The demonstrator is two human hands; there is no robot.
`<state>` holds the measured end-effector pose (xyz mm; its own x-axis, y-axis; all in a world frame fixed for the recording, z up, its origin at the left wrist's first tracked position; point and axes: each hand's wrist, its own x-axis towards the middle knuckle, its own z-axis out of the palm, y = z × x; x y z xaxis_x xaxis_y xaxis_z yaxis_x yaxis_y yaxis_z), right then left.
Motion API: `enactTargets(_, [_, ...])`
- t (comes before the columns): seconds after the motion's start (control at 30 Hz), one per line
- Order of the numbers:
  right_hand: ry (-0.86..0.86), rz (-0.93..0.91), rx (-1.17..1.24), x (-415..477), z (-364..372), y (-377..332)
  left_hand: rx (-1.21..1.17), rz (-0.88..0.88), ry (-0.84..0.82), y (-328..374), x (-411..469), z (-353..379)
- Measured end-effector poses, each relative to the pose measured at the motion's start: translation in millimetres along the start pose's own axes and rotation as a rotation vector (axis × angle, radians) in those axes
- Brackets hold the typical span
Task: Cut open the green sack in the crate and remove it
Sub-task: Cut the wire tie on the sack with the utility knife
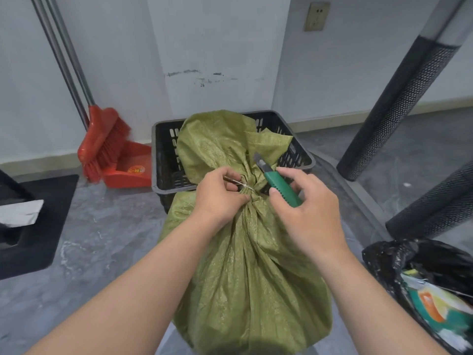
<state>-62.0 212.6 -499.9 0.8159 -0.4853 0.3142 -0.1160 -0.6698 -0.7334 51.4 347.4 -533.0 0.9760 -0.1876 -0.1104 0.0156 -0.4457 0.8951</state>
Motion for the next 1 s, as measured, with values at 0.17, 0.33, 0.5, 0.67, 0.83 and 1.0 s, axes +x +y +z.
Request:
enactTargets(0.17, [-0.019, -0.052, -0.304, -8.1, -2.0, 3.0, -0.128, -0.006, 0.028, -2.0, -0.7, -3.2])
enactTargets(0.33, [-0.108, -0.034, -0.487, -3.1, -12.2, 5.1, -0.136, 0.041, 0.07, -1.5, -3.4, -6.9])
enactTargets(0.5, [-0.153, -0.043, -0.507, -3.9, -8.8, 4.1, -0.143, 0.049, 0.071, -1.4, -4.4, -7.2])
enactTargets(0.67, [-0.128, -0.062, -0.509, -4.2, -6.1, 7.4, -0.151, 0.077, 0.063, 3.0, -6.7, -6.3])
enactTargets(0.83, [-0.045, -0.096, -0.5, -10.5, -2.9, 6.8, -0.183, 0.057, 0.069, 7.8, -7.0, -6.7])
enactTargets(1.0, [-0.098, -0.068, -0.538, -12.7, 2.4, 5.8, -0.161, 0.018, 0.008, 14.6, -10.6, -13.1])
